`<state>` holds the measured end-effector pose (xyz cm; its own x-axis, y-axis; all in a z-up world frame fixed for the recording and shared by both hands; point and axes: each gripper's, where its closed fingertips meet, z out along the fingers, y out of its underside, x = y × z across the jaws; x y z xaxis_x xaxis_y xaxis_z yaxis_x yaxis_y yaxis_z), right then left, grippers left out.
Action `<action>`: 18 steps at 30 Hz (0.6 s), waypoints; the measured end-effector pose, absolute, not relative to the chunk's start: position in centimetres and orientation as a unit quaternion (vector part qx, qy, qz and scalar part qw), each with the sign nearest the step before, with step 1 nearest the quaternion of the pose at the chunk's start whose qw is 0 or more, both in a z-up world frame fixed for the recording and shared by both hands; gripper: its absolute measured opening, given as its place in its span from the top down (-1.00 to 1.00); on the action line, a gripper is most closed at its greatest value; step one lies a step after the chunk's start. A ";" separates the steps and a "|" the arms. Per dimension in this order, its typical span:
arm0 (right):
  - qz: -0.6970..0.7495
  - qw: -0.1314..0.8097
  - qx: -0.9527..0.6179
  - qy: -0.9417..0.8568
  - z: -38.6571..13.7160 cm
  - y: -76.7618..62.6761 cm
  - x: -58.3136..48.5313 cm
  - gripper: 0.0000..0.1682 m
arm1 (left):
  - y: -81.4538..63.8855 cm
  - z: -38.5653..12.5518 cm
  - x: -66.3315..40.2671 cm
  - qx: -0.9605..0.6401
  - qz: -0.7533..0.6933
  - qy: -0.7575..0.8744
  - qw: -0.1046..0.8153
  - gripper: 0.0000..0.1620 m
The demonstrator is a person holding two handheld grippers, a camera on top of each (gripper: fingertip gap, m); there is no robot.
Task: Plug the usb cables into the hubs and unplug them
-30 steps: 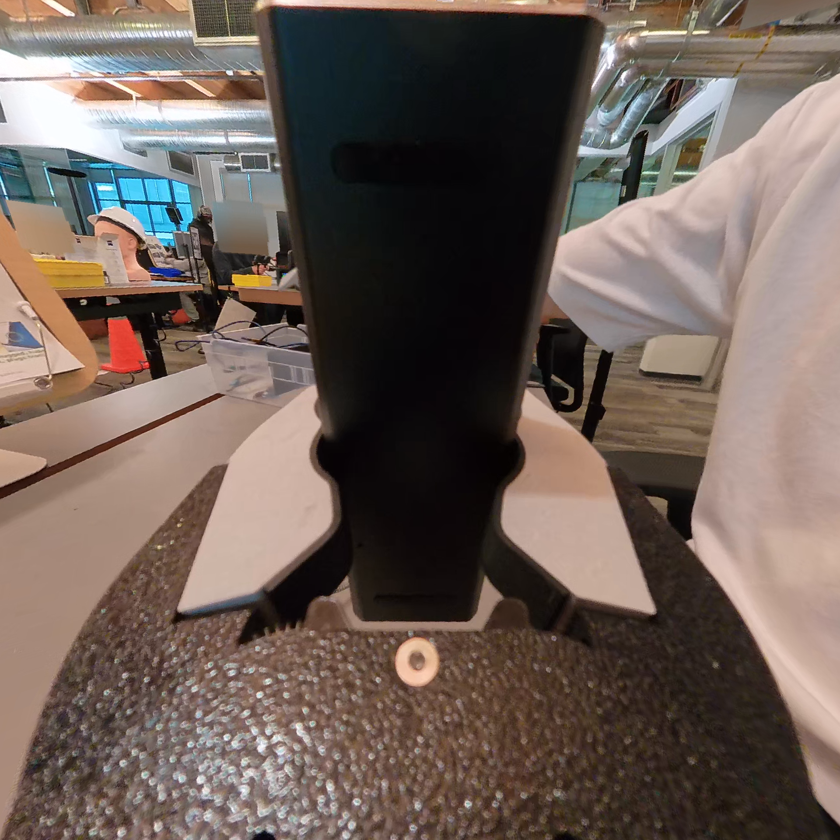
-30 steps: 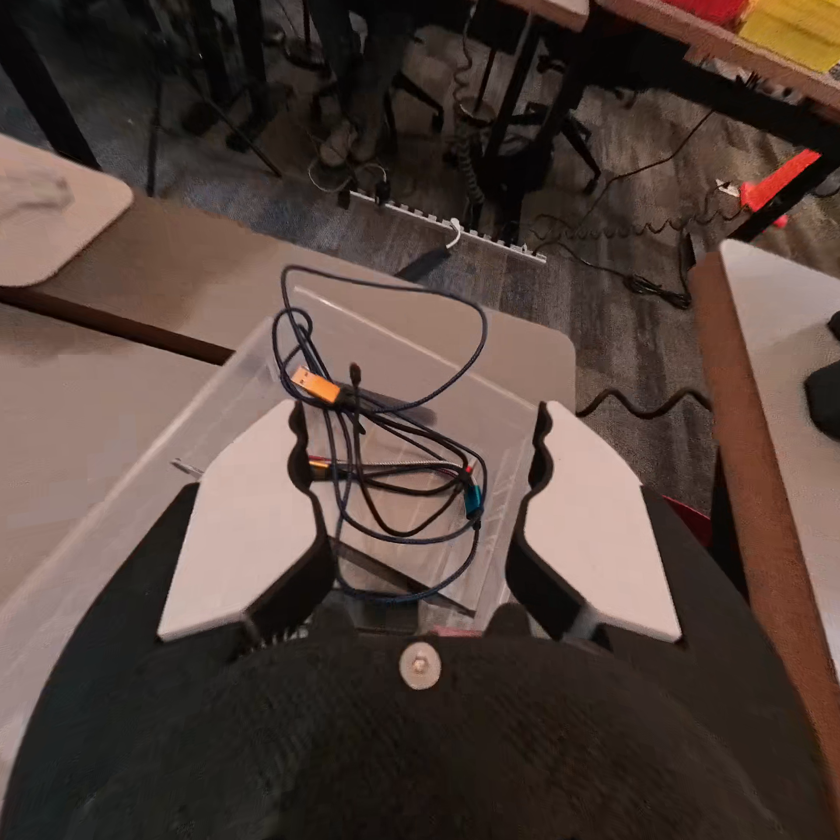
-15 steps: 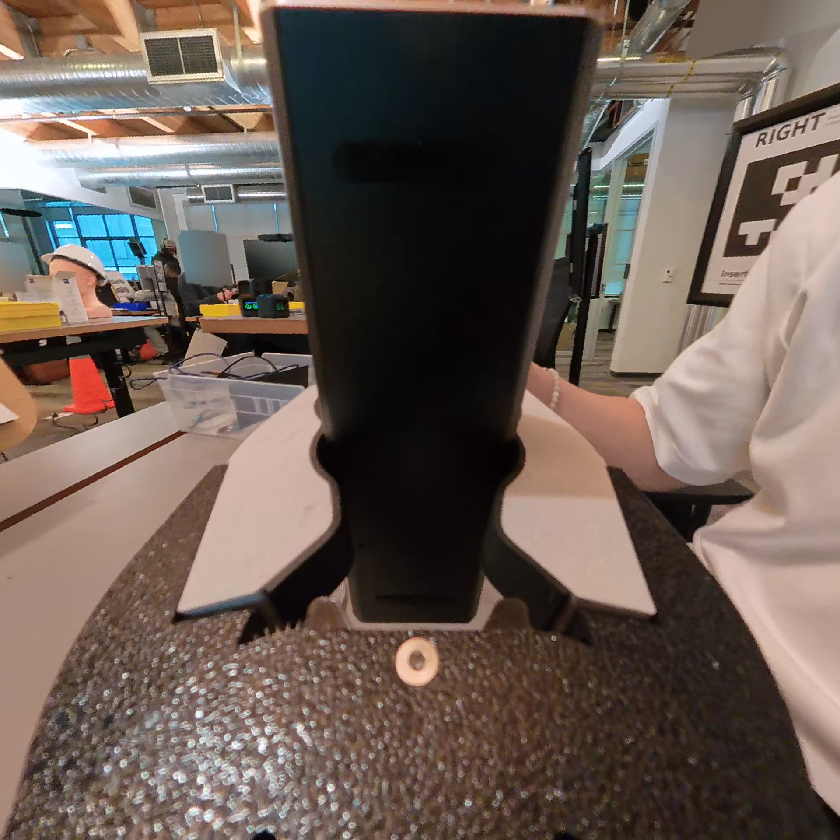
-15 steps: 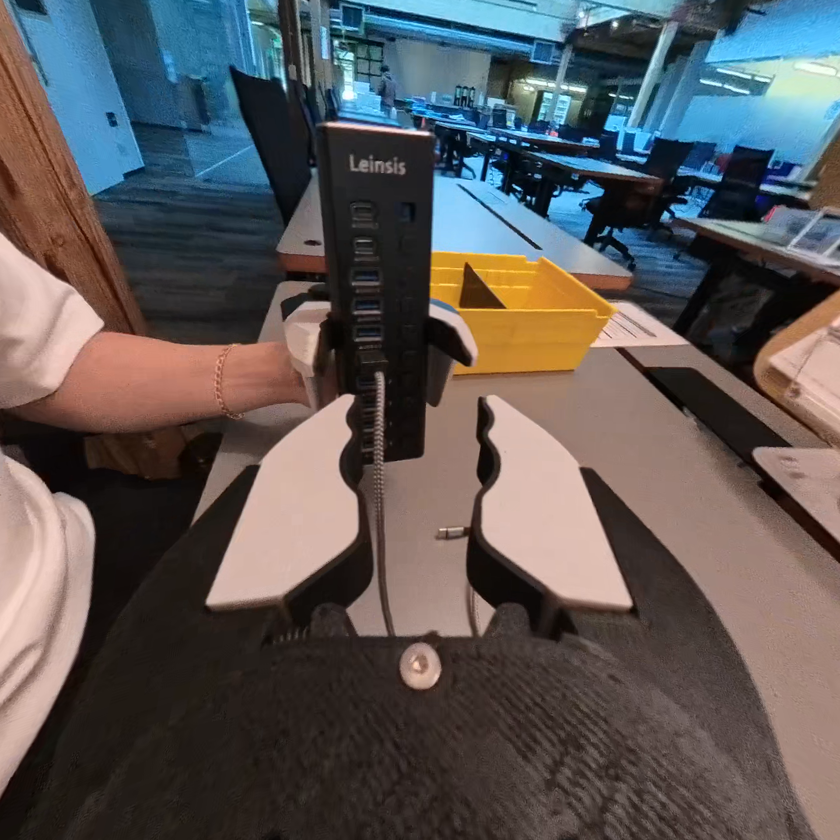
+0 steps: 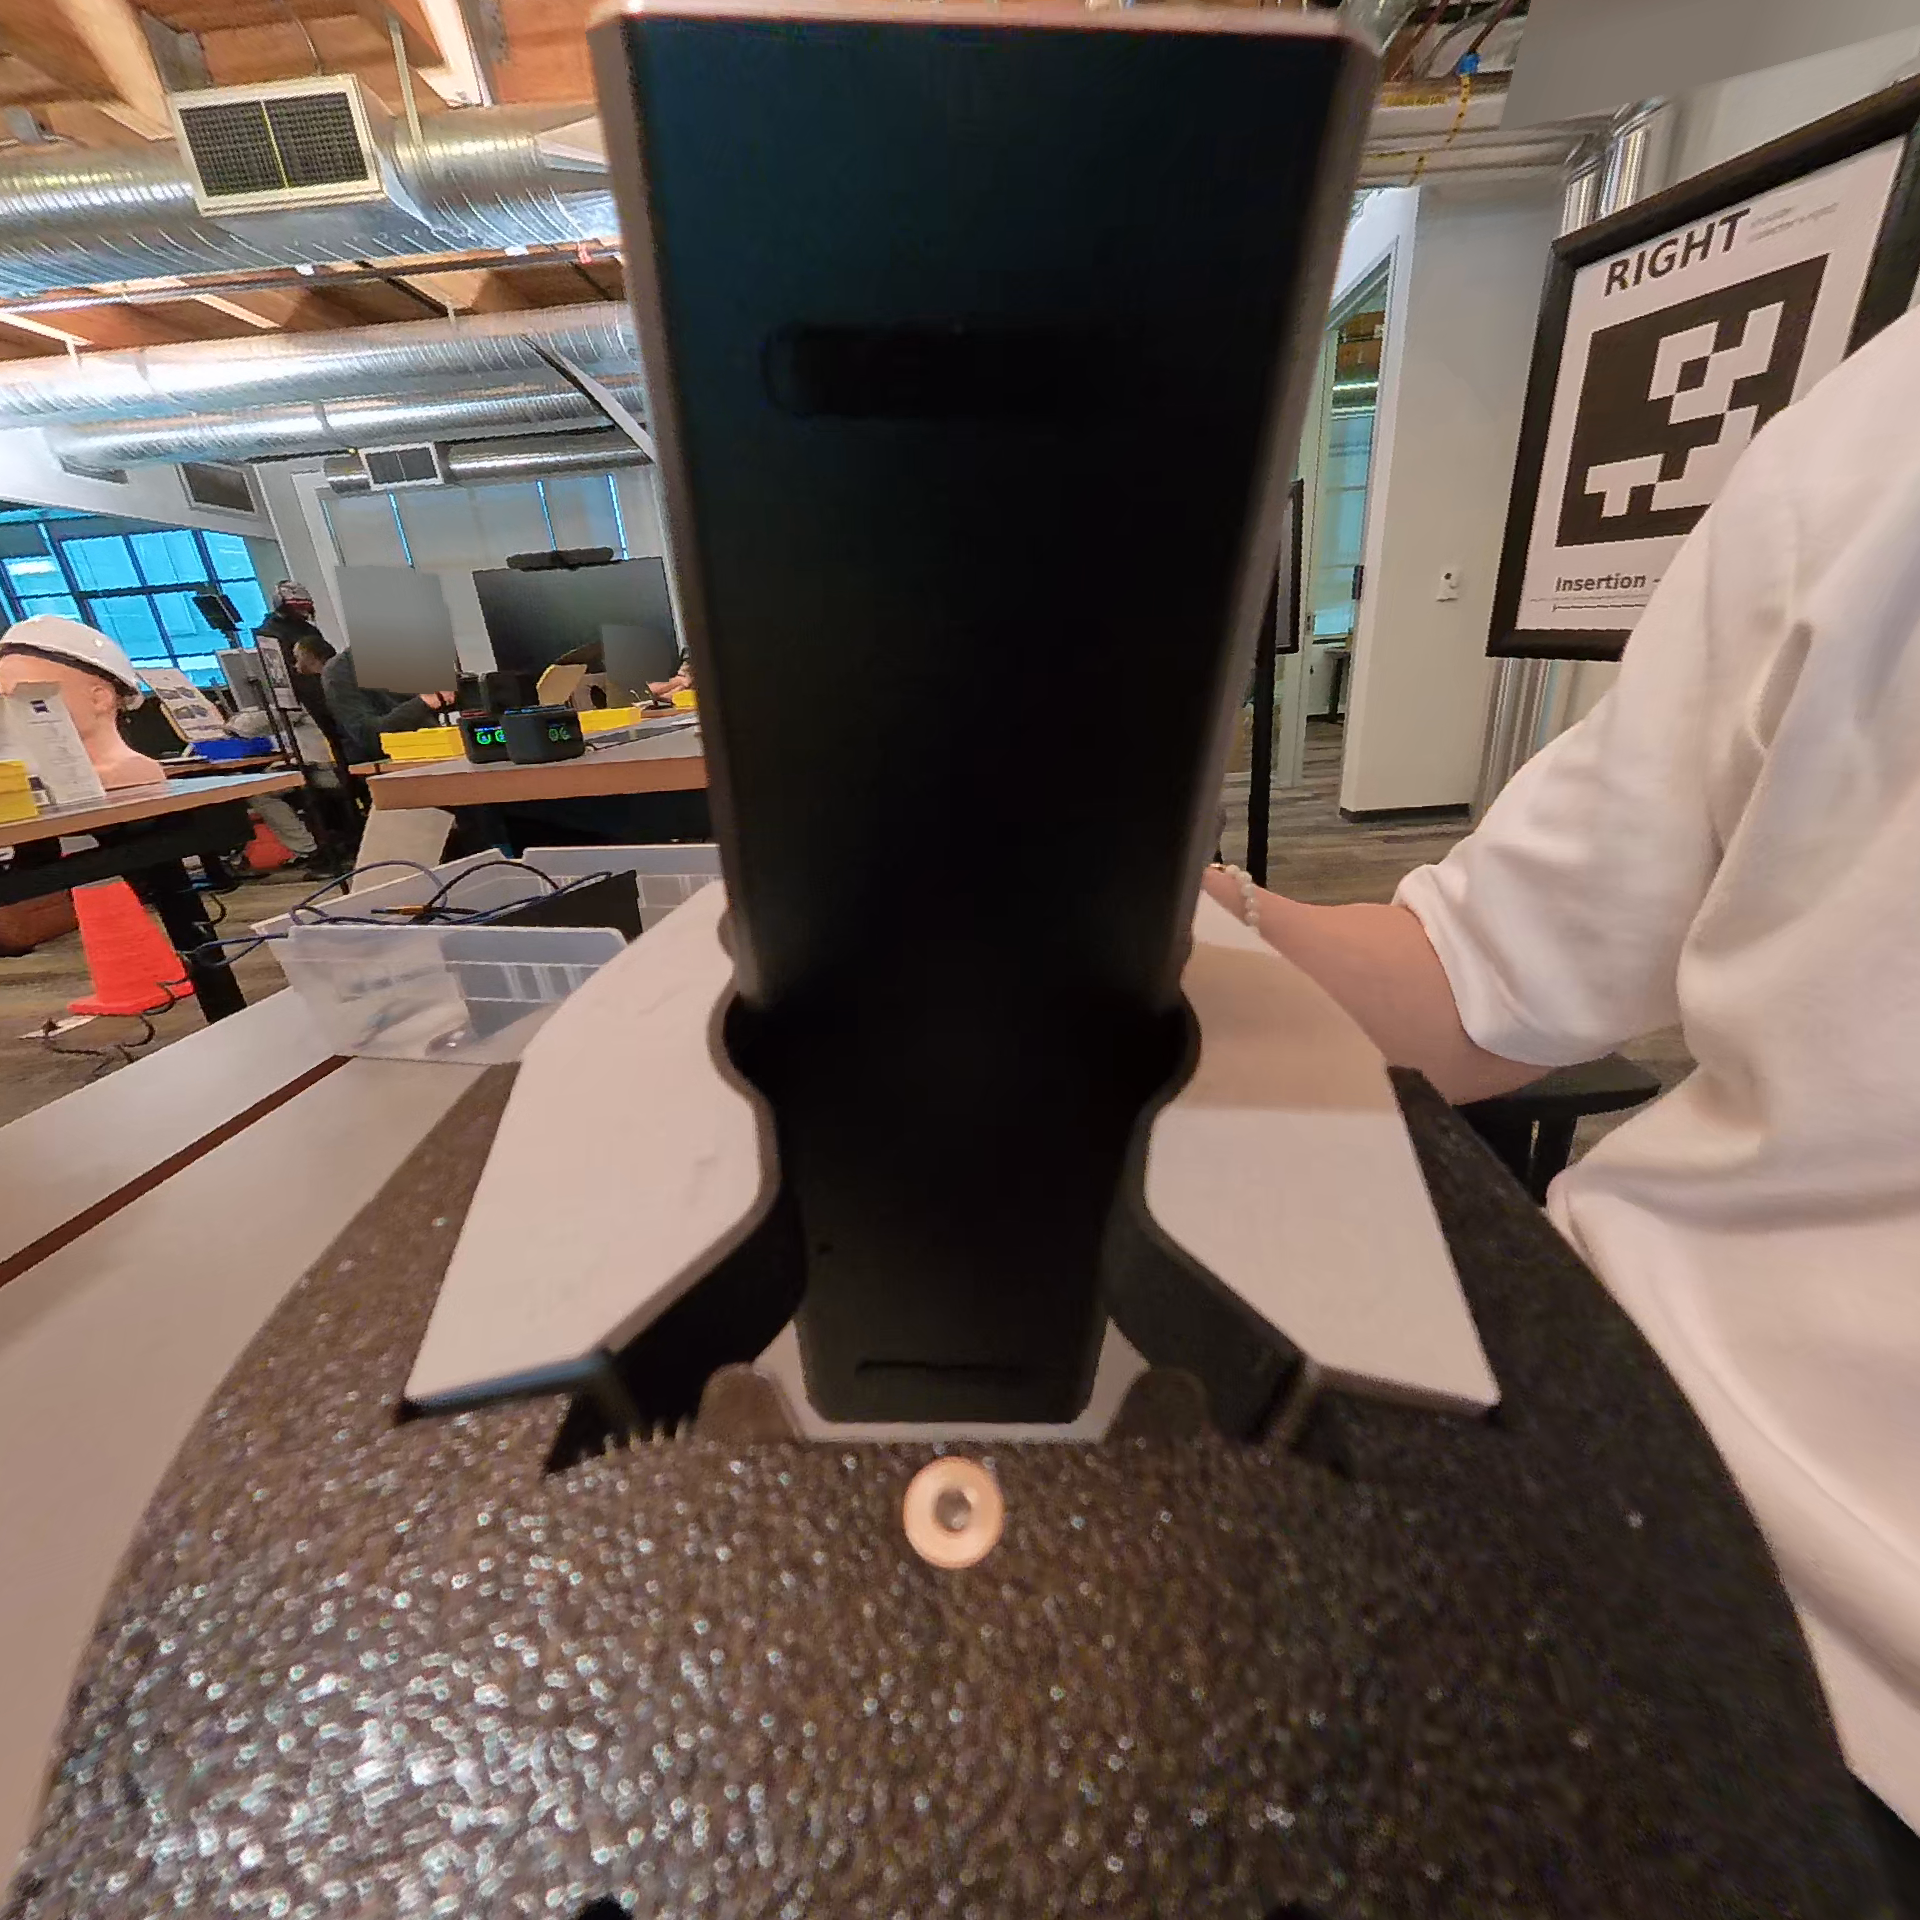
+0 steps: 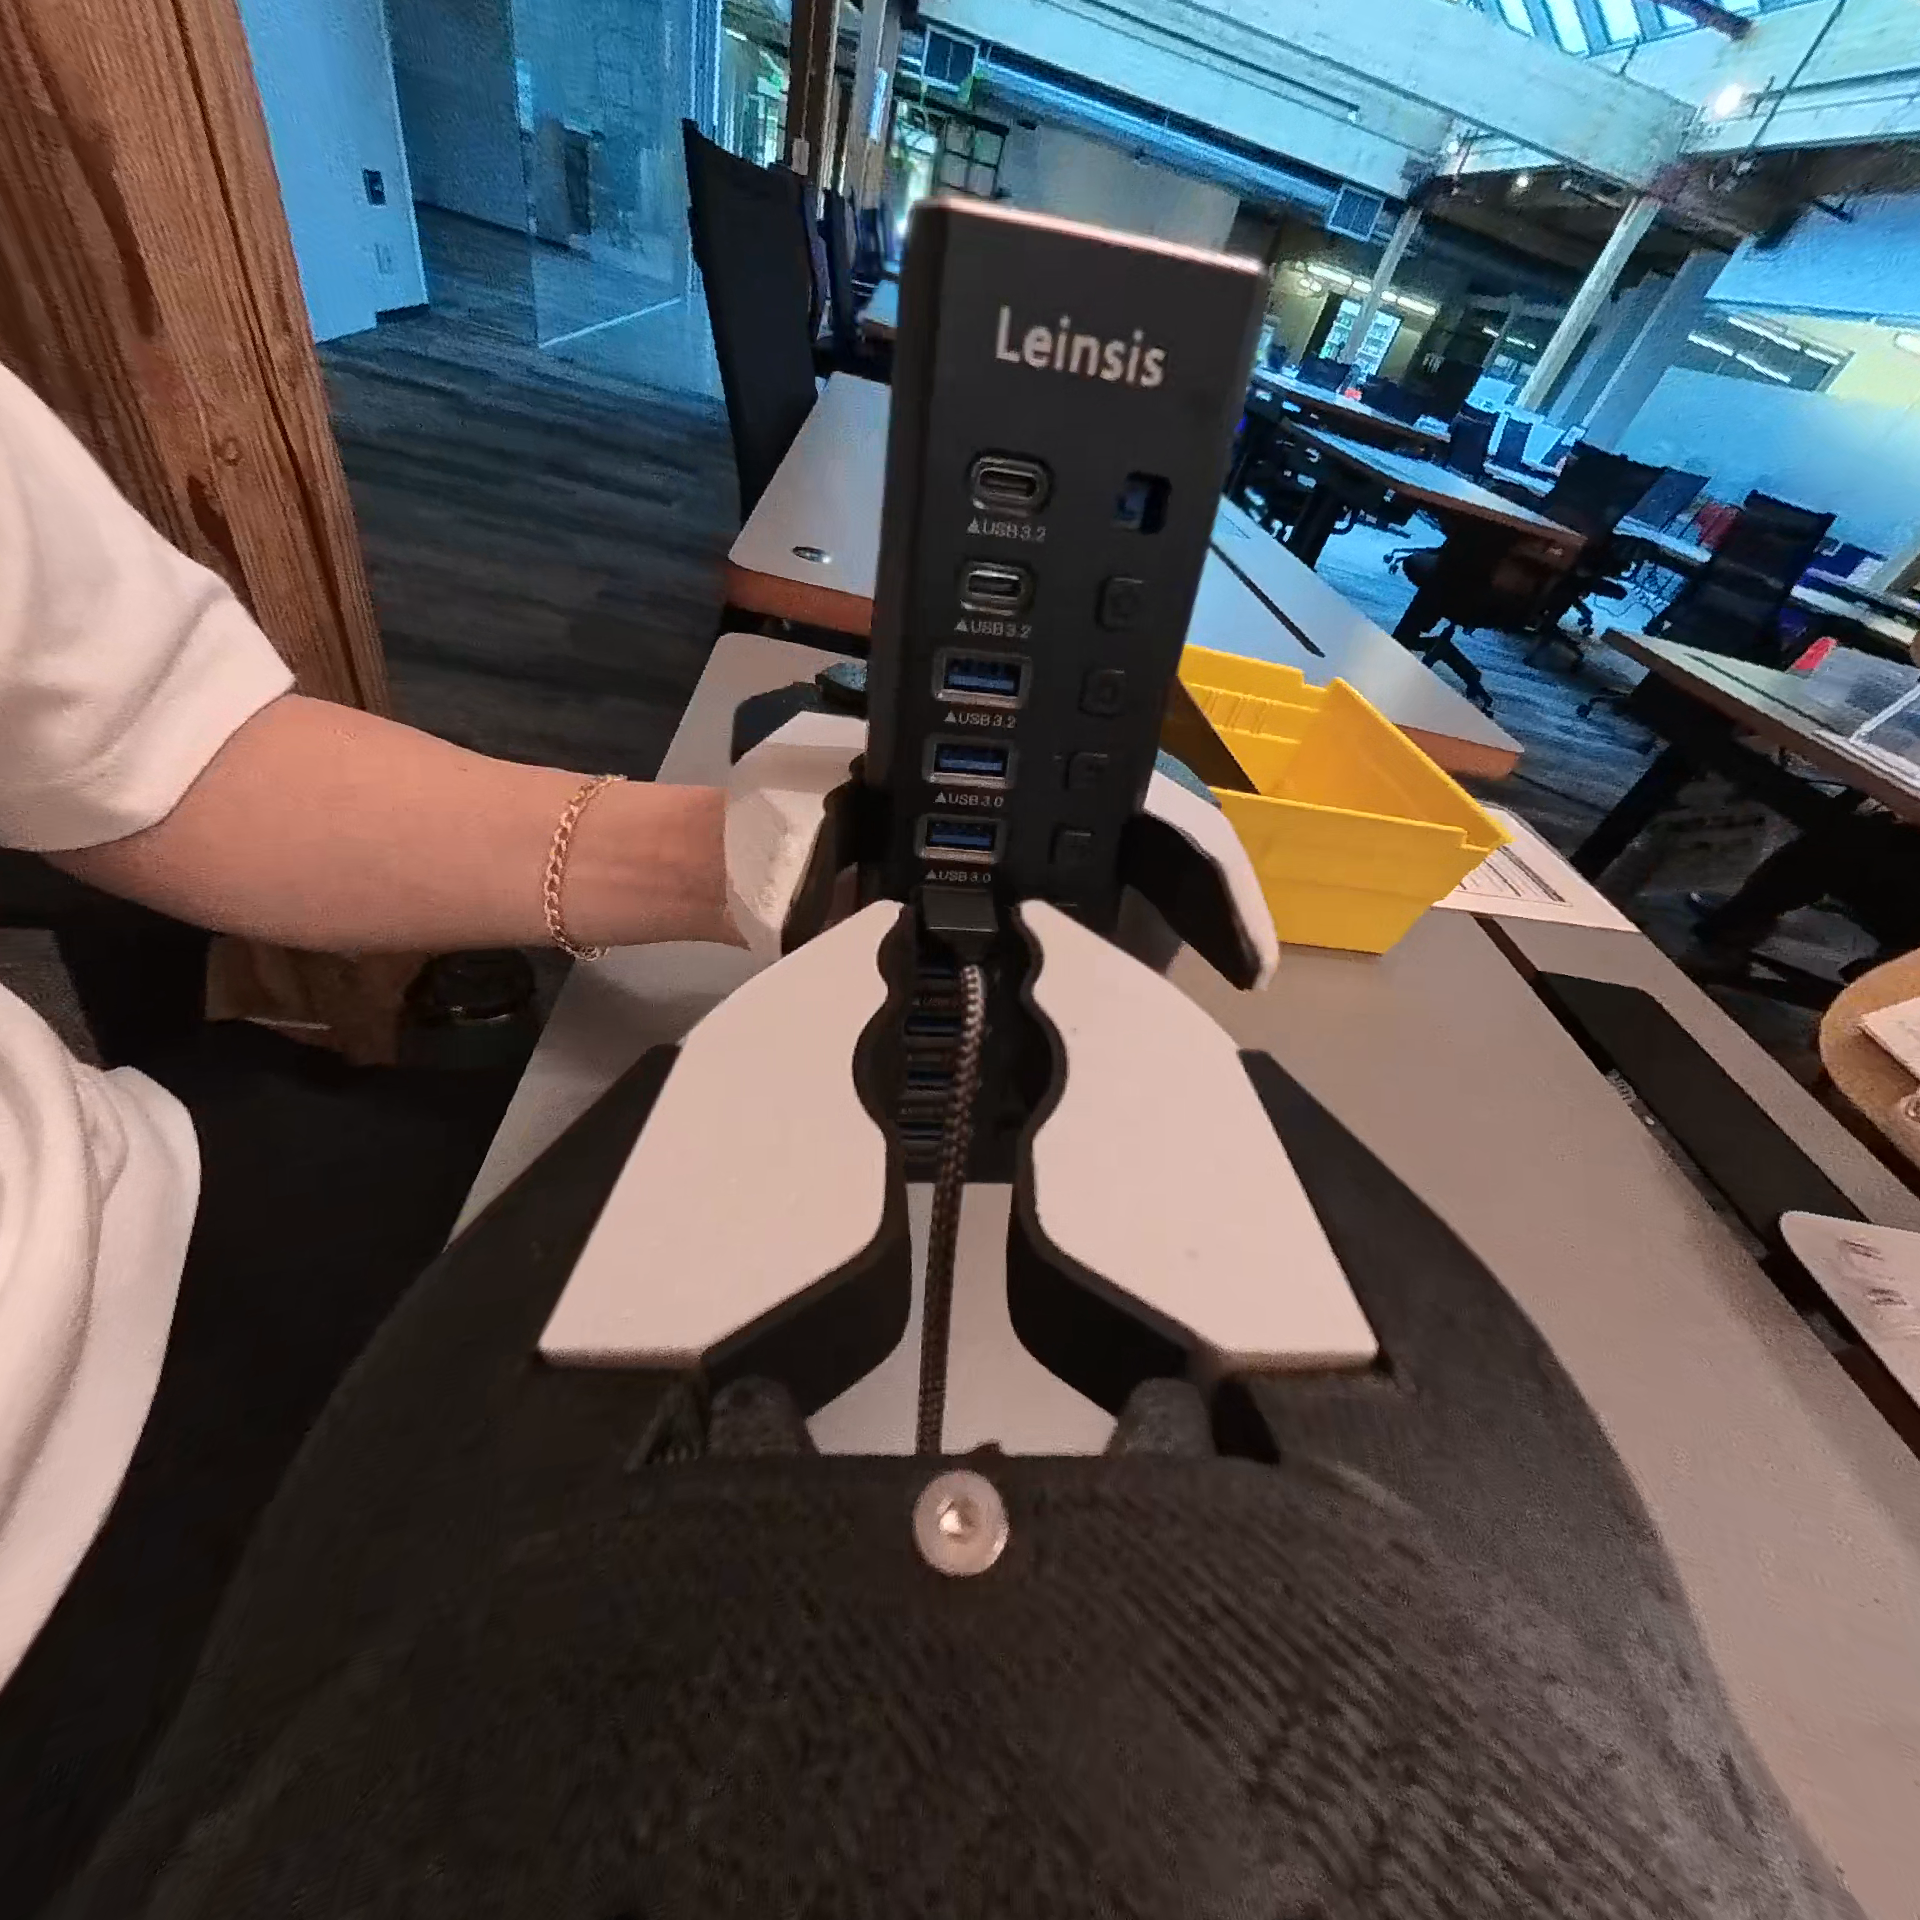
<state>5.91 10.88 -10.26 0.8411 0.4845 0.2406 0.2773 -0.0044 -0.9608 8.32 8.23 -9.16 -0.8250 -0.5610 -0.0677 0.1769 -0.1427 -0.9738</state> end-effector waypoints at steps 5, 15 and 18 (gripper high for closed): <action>0.090 0.653 -0.706 -0.259 -10.4 11.2 6.0 0.82 | 8.6 -9.3 8.4 -0.160 -0.740 0.603 0.251 0.12; 0.109 0.611 -0.741 -0.255 -12.1 11.5 6.2 0.83 | 8.8 -11.6 8.7 -0.172 -0.696 0.653 0.244 0.12; 0.094 0.599 -0.748 -0.270 -12.3 11.4 6.2 0.83 | 8.7 -12.1 8.8 -0.171 -0.685 0.665 0.244 0.12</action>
